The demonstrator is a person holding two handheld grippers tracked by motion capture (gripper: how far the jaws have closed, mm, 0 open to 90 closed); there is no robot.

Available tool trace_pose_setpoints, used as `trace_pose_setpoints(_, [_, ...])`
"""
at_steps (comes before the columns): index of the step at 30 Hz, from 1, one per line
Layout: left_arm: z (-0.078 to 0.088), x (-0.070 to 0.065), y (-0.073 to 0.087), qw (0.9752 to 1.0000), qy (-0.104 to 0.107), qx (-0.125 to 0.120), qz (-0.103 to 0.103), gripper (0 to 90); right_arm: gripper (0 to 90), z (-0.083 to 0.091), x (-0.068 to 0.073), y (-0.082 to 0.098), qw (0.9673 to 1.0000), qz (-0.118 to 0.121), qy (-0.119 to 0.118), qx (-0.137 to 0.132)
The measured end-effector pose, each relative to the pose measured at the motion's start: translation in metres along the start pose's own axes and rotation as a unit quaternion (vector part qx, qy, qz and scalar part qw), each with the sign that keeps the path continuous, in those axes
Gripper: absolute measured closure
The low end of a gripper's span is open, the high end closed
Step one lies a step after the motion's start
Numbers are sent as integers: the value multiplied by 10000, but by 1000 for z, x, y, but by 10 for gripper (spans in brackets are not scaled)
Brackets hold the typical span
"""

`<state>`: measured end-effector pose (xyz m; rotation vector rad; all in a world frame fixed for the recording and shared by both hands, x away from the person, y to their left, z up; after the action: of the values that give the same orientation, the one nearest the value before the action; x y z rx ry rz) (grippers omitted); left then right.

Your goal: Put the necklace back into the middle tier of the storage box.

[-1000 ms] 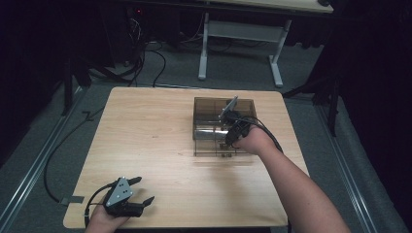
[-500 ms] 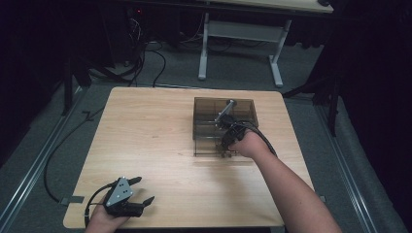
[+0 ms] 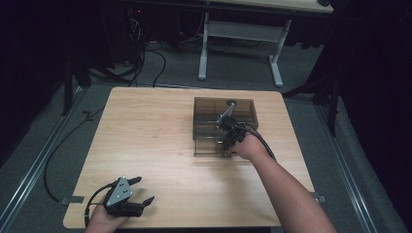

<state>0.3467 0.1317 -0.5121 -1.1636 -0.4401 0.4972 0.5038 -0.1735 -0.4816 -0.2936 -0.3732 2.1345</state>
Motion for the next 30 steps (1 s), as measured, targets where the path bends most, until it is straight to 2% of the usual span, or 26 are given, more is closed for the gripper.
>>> trace_pose_setpoints(3, [0, 0, 0, 10000, -2, 3, -3, 192, 715, -3, -2, 0, 9999, -93, 62, -51])
trace_pose_setpoints(4, [0, 0, 0, 10000, -2, 2, -2, 193, 715, -3, -1, 1, 9997, -216, 56, -34])
trace_pose_setpoints(6, [0, 0, 0, 10000, -2, 7, -3, 193, 713, -3, 0, 1, 9997, -225, 36, -50])
trace_pose_setpoints(7, [0, 0, 0, 10000, -3, 9, -4, 193, 707, -3, 2, 1, 9997, -188, -136, -80])
trace_pose_setpoints(12, [0, 0, 0, 10000, -5, 18, -2, 193, 655, 0, 8, 1, 9993, -222, -278, -75])
trace_pose_setpoints(13, [0, 0, 0, 10000, -5, 22, -3, 193, 620, 3, 8, -1, 9991, -234, -339, -139])
trace_pose_setpoints(16, [0, 0, 0, 10000, -10, 26, -4, 194, 595, 8, 10, -2, 9986, -324, -386, -187])
trace_pose_setpoints(17, [0, 0, 0, 10000, -9, 30, -4, 194, 589, 11, 9, -4, 9984, -254, -441, -249])
trace_pose_setpoints(19, [-1, 0, 1, 10000, -8, 46, -2, 194, 608, 15, 9, -5, 9983, -283, -403, -300])
trace_pose_setpoints(22, [-1, 0, 1, 10000, -10, 49, -7, 195, 845, 19, 6, -7, 9983, -166, -342, -431])
trace_pose_setpoints(23, [-1, 0, 1, 10000, -11, 50, -4, 195, 885, 18, 6, -7, 9985, -98, -287, -459])
trace_pose_setpoints(25, [-1, 0, 1, 10000, -11, 49, -4, 195, 888, 12, 10, -4, 9988, -3, -344, -360])
trace_pose_setpoints(28, [-1, 0, 1, 10000, -13, 47, -4, 195, 883, 8, 14, -1, 9992, 13, -306, -252])
trace_pose_setpoints(29, [-1, 0, 1, 10000, -13, 46, -9, 195, 872, 7, 15, -1, 9994, 12, -284, -217])
trace_pose_setpoints(30, [-1, 0, 1, 10000, -13, 45, -8, 195, 843, 7, 16, -2, 9990, 110, -345, -256])
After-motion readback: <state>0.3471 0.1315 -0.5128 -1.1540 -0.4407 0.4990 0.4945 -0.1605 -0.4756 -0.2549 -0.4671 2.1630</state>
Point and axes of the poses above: each handheld gripper's, and its own axes: z roughly backward along the jaws, y roughly out of its underside, x roughly to its left, the point moved 10 cm from there along -z, roughly forward along the jaws, and after that the axes turned 12 degrees about -x, right-handed, at the moved point
